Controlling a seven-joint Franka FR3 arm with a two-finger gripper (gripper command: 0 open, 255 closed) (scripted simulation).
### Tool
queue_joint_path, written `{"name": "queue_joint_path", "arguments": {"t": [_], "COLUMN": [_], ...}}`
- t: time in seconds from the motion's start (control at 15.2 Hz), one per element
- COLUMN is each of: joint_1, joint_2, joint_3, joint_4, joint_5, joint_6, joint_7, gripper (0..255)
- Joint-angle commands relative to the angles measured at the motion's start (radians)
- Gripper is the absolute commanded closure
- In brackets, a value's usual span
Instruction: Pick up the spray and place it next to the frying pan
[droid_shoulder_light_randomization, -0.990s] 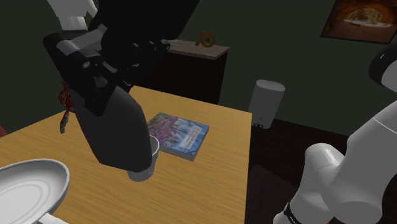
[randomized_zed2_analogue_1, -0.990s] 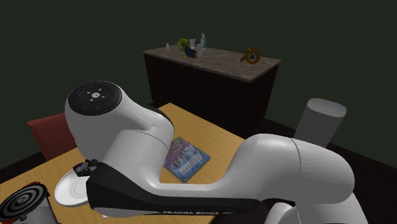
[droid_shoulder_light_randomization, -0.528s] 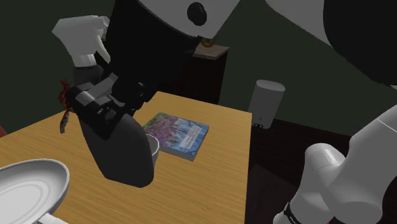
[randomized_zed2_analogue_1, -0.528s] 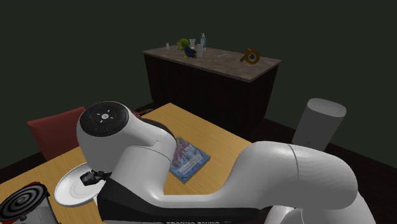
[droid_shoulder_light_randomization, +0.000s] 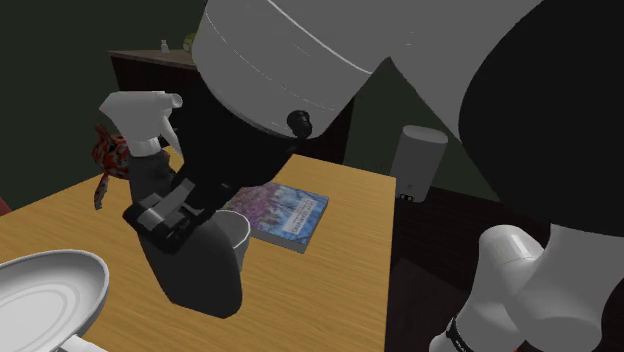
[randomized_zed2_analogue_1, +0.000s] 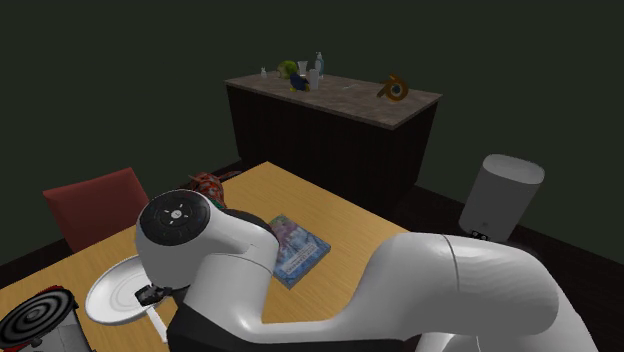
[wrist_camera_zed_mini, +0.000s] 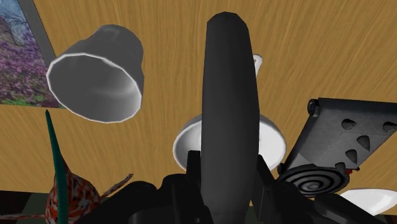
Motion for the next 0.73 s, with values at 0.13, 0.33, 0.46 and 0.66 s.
{"name": "queue_joint_path", "arguments": {"t": [0.13,0.33,0.46,0.66], "joint_1": [0.003,0.003,0.004,0.003], "joint_2": [-0.012,-0.016,-0.018,-0.018], "joint_3": [0.0,0.002,0.004,0.008], "joint_4": [-0.064,-0.108,-0.135,-0.175], "joint_5": [0.0,-0.002,-0.005,-0.01], "joint_6": [0.053,0.092,0.118,0.156], "joint_7": [0.011,0.02,0.027,0.038], "gripper": [255,255,255,255]}}
